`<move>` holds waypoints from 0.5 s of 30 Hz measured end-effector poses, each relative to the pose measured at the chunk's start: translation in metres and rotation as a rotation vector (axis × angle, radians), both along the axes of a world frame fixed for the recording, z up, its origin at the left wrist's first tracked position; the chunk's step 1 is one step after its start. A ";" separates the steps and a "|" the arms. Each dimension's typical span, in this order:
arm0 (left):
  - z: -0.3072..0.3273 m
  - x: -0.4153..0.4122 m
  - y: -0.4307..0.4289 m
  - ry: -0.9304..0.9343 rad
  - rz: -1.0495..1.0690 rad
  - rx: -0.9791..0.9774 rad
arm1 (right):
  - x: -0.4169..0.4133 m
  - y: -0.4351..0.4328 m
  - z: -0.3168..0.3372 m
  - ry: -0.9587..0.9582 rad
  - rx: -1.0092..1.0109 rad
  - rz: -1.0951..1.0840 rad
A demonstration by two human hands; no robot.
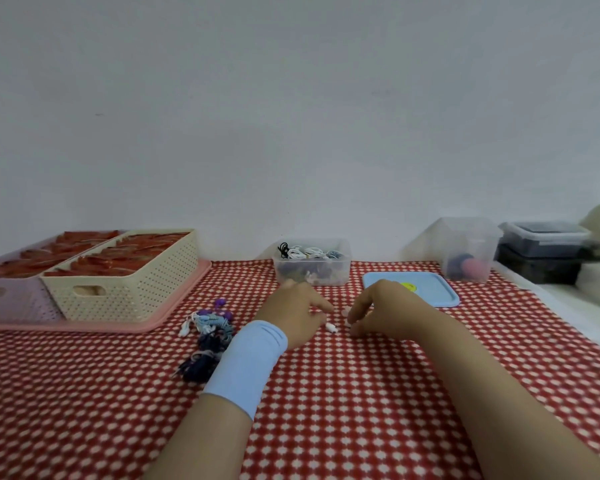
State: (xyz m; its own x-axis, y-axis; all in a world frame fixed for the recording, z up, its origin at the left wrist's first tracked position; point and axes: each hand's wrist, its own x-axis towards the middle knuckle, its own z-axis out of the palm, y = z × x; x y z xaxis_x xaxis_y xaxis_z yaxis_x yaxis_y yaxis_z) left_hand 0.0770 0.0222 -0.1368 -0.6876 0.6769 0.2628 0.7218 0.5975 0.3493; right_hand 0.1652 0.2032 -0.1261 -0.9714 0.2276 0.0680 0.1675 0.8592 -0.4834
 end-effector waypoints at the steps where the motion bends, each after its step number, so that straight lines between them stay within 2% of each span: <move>1: -0.003 0.002 0.002 -0.004 -0.024 -0.023 | 0.000 -0.001 0.000 0.001 0.027 -0.004; 4: -0.010 0.007 0.004 0.015 -0.059 -0.042 | 0.000 -0.002 -0.002 0.033 0.081 -0.015; 7: -0.012 0.008 0.004 -0.006 -0.046 0.039 | 0.002 0.000 -0.004 0.087 0.014 -0.012; 12: -0.010 0.013 0.005 -0.186 -0.031 0.351 | 0.003 0.002 -0.004 0.305 -0.363 -0.054; 15: -0.009 0.017 0.007 -0.333 -0.030 0.533 | 0.003 0.001 -0.002 0.357 -0.564 -0.093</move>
State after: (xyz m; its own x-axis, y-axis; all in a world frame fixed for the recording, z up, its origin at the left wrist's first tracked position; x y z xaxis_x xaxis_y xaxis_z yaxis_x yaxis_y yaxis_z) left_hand 0.0944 0.0293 -0.1461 -0.7736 0.5321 0.3442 0.5365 0.2610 0.8025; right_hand 0.1686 0.2039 -0.1285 -0.8861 0.4037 0.2277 -0.0248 0.4492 -0.8931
